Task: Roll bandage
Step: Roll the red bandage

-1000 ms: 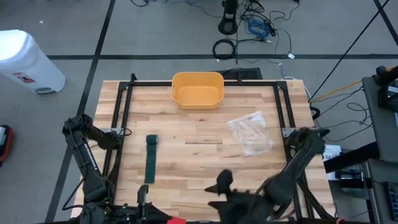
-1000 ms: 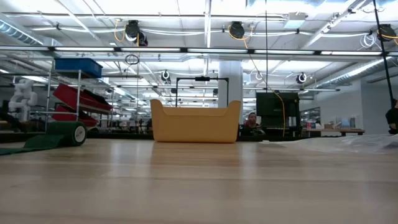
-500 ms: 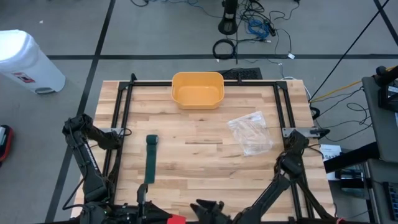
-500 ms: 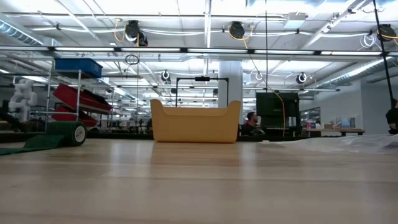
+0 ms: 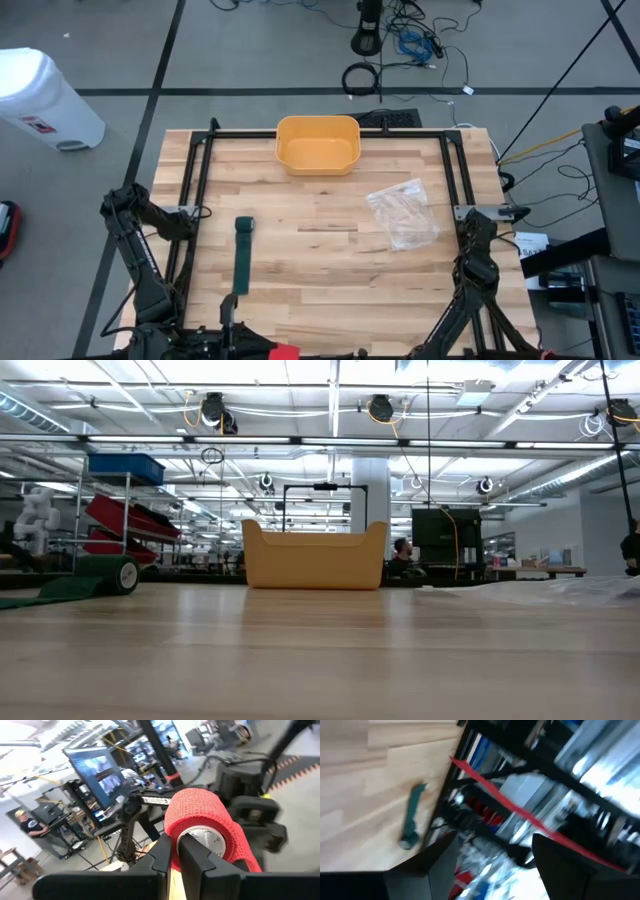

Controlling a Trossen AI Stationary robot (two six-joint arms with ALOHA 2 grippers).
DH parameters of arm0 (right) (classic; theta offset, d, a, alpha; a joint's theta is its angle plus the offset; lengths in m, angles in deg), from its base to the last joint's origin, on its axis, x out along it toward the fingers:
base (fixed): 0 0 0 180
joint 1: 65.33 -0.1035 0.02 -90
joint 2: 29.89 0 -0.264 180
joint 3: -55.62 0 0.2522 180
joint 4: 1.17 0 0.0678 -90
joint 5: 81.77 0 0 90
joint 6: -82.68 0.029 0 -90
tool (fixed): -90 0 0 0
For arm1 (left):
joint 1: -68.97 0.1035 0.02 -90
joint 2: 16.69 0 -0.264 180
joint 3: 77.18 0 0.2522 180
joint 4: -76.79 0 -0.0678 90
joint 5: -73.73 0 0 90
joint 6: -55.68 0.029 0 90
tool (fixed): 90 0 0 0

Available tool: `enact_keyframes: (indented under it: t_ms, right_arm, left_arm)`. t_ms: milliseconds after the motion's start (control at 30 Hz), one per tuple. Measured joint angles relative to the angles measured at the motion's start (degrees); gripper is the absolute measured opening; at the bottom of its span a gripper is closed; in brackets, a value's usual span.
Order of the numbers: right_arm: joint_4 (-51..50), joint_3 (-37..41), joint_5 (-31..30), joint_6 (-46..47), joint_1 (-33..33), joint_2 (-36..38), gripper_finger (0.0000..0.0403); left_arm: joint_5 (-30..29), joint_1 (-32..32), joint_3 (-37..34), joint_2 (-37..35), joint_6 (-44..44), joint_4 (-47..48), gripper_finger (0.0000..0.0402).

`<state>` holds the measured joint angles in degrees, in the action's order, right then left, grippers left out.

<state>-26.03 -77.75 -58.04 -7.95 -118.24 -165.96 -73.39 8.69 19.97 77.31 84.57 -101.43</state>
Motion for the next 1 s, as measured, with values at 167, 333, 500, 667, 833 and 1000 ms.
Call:
enact_keyframes:
  t_ms: [167, 333, 500, 667, 833, 1000]
  right_arm:
    - [0.75, 0.00, 3.21, -14.85, 0.43, 0.02, 0.0238]
    - [4.37, -0.02, 3.92, -22.63, 1.49, 0.04, 0.0238]
    - [10.89, 0.01, 7.07, -31.03, 2.06, 0.00, 0.0238]
    - [13.49, 0.02, 9.82, -34.69, 3.14, -0.02, 0.0238]
    - [13.29, 0.00, 9.28, -34.05, 5.39, 0.00, 0.0238]
    - [12.88, 0.00, 8.15, -31.54, 6.15, 0.00, 0.0238]
  left_arm:
    - [-2.67, 0.00, 0.00, -0.07, -0.05, -2.76, 0.0029]
    - [-2.98, 0.01, 0.00, -0.07, 0.04, -2.66, 0.0029]
    - [-2.98, 0.25, 0.00, -0.07, 0.06, -2.61, 0.0029]
    - [-3.20, 0.32, 0.01, -0.07, 0.09, -2.57, 0.0029]
    - [-3.35, 0.30, 0.02, -0.07, 0.08, -2.57, 0.0029]
    - [-3.33, 0.30, 0.00, -0.07, 0.09, -2.53, 0.0029]
